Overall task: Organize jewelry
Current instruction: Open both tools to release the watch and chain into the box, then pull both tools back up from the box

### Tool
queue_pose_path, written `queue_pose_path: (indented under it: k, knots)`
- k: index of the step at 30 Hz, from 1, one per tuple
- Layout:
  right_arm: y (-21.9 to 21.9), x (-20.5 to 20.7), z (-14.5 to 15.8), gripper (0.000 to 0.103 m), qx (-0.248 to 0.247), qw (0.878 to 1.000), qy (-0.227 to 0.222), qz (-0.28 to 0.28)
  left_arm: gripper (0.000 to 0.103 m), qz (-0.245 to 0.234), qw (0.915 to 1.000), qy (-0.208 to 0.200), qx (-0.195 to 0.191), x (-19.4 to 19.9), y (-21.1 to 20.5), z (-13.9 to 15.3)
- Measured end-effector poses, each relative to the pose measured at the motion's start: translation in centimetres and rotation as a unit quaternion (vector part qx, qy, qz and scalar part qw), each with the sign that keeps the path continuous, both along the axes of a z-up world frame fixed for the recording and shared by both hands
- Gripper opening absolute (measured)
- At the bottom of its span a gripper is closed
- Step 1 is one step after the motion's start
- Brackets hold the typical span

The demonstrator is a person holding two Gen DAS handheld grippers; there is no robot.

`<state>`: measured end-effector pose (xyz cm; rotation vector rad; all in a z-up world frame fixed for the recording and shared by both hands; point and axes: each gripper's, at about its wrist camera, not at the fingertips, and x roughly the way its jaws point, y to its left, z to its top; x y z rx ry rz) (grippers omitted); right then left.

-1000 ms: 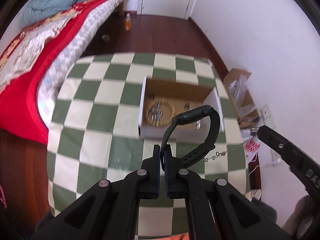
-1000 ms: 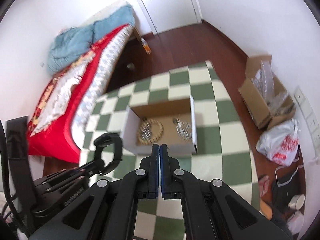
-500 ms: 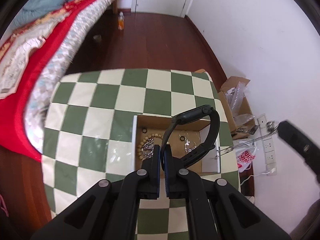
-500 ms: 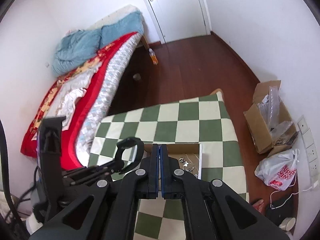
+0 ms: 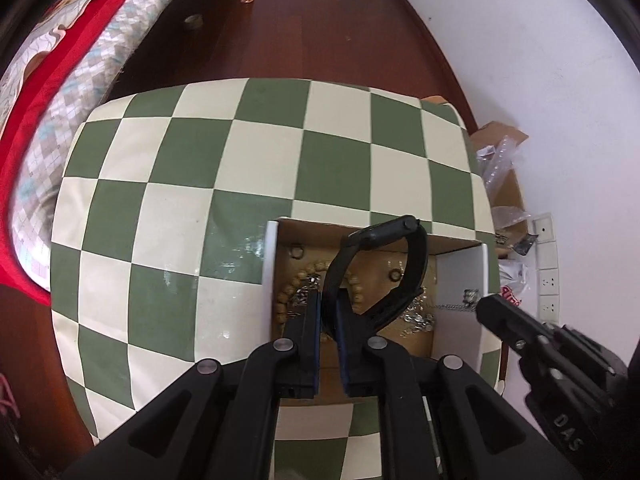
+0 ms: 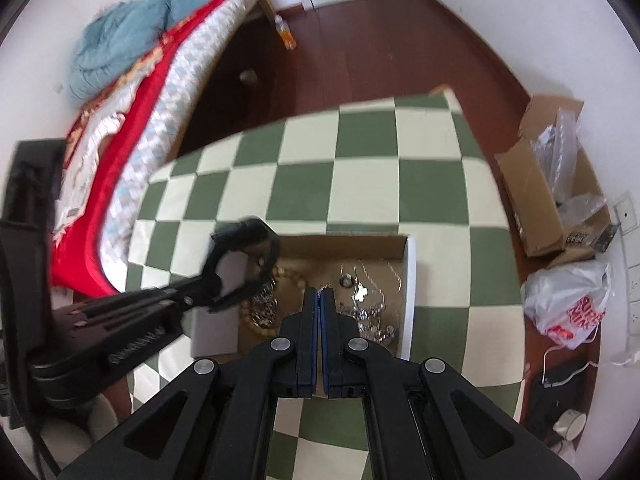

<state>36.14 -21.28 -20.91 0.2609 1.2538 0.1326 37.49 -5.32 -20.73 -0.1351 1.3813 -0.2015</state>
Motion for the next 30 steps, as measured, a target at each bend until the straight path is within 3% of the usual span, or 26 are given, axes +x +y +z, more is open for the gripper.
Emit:
queue_pose_path:
  k: [2,3,4,5,6,10,11,13,16,18,26,30]
  knots:
    - [-0.2,0.2,-0.7,0.002,-0.004,1.0,0.016,0.001,0.012,0.006,0.9996,-0.01,0.024,0.0,0.3,0.3]
    - [-0.3,0.3,-1.0,0.002,-0.006,1.0,0.025,0.001,0.021,0.009,0.9994,-0.014,0.029,-0.1,0.5,0.4]
    - [-0.5,0.3,-1.2,0.002,-0.009,1.0,0.03,-0.002,0.037,0.008,0.9993,-0.015,0.033,-0.1,0.6,0.5]
    - [-0.5,0.2,-1.1,0.003,-0.016,0.999,0.032,-0.003,0.047,0.008,0.9991,-0.017,0.037,-0.1,0.7,0.6]
    - [-0.7,0.2,-1.2,0.01,-0.02,0.999,0.034,-0.005,0.059,0.012,0.9988,-0.025,0.04,-0.3,1.0,0.9]
    - [-1.1,-0.4,-0.8,0.056,-0.032,0.999,0.039,-0.012,0.075,0.016,0.9962,-0.051,0.068,-0.7,1.5,2.1]
    - [-1.1,-0.5,-0.7,0.058,-0.037,0.998,0.039,-0.012,0.081,0.019,0.9948,-0.059,0.081,-0.9,1.7,2.4]
    - [-0.9,-0.8,-0.4,0.072,-0.065,0.997,0.041,-0.012,0.103,0.022,0.992,-0.075,0.099,-1.3,2.0,2.9]
    - [-0.6,-1.3,-0.3,0.096,-0.096,0.994,0.046,-0.011,0.103,0.026,0.9864,-0.09,0.135,-2.1,2.4,3.1]
    - [-0.4,-1.7,-0.4,0.1,-0.116,0.992,0.049,-0.01,0.103,0.028,0.9832,-0.101,0.149,-2.8,2.7,3.0]
    - [-0.1,-4.1,-1.7,0.103,-0.143,0.988,0.056,-0.02,0.103,0.036,0.9772,-0.122,0.17,-5.7,3.2,2.2]
    - [-0.4,-5.5,-1.1,0.103,-0.145,0.988,0.044,-0.03,0.103,0.039,0.9786,-0.125,0.158,-7.2,3.1,2.5]
